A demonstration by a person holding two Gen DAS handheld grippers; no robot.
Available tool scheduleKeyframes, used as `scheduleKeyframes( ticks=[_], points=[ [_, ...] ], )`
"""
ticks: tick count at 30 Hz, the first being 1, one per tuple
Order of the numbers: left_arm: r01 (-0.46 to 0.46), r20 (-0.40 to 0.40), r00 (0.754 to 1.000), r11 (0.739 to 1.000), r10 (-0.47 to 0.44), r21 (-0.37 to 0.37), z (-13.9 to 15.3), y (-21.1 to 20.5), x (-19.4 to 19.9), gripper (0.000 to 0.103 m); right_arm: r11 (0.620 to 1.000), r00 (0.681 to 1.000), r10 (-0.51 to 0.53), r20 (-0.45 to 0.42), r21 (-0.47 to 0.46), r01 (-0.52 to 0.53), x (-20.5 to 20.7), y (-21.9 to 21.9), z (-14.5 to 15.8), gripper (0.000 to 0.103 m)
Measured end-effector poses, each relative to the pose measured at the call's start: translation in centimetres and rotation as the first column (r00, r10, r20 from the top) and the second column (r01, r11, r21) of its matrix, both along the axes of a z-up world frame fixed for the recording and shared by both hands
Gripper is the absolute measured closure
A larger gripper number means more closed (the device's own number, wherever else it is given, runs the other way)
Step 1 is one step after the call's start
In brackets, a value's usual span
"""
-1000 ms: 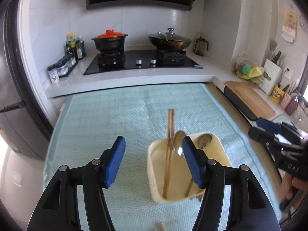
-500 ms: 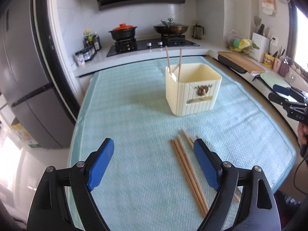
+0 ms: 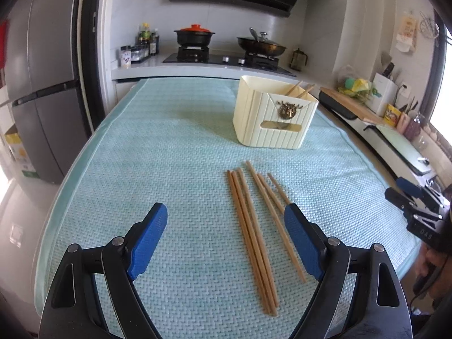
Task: Organize utensils
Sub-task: 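Withdraw both tools from the holder back over the chopsticks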
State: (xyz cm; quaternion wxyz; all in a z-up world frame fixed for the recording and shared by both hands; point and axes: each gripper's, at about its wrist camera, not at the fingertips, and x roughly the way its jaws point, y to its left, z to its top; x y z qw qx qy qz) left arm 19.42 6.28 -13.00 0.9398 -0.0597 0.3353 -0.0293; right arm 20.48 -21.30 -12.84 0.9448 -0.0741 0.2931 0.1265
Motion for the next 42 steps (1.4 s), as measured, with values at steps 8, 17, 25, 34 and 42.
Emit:
scheduleKeyframes(
  ticks=[8, 17, 25, 34, 42],
  points=[
    [-0.024, -0.039, 0.999, 1.000, 0.023, -0.017, -2.1, 0.6, -1.0, 0.016, 1.000, 0.999, 0.013, -0.048, -0.003, -0.013, -0.6, 1.3, -1.8, 0.042],
    [-0.032, -0.067, 0.997, 0.999, 0.030, -0.028, -2.8, 0.5, -1.2, 0.016, 0.998, 0.995, 0.057, -0.086, 0.010, -0.057, -0.9, 3.1, -2.7, 0.042],
    [-0.029, -0.099, 0.995, 0.999, 0.026, -0.020, -3.6, -0.1, -1.0, 0.015, 0.999, 0.991, 0.039, -0.125, 0.032, -0.036, -0.9, 2.6, -3.4, 0.042],
    [-0.030, -0.129, 0.991, 0.999, 0.026, -0.023, -4.4, -0.1, -0.8, 0.015, 0.998, 0.988, 0.060, -0.143, 0.034, -0.055, -1.1, 3.1, -3.7, 0.042],
    [-0.041, -0.148, 0.988, 0.998, 0.034, -0.045, -4.9, 0.5, -0.1, 0.015, 0.996, 0.983, 0.089, -0.159, 0.033, -0.085, -0.9, 4.0, -3.9, 0.042]
  ],
)
